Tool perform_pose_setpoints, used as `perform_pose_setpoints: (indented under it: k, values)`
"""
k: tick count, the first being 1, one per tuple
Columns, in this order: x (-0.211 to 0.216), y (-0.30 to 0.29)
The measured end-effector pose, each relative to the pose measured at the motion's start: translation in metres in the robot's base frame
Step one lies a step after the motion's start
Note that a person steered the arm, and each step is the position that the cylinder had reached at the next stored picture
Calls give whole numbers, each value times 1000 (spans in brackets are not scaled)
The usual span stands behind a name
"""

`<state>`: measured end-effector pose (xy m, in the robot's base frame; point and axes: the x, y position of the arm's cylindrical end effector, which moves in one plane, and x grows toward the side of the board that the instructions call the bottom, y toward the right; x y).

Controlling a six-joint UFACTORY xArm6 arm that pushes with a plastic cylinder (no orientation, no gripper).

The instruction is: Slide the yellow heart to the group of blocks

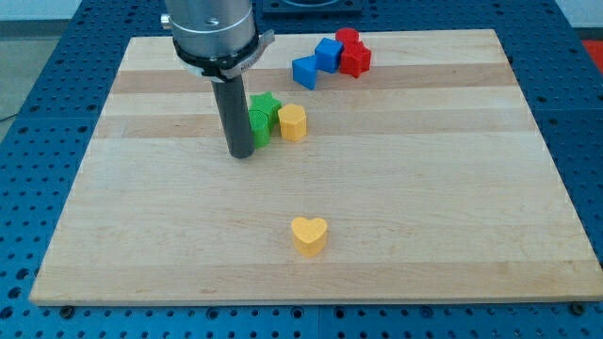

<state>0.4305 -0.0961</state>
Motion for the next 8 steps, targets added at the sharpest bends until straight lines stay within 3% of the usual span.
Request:
perform_pose_setpoints:
  k: [1, 2, 3, 4, 5, 6, 8]
  values:
    - [35, -10]
    - [98, -71]
    - [175, -76]
    - [187, -46]
    - [175, 53]
    - [138, 110]
    - [20, 94]
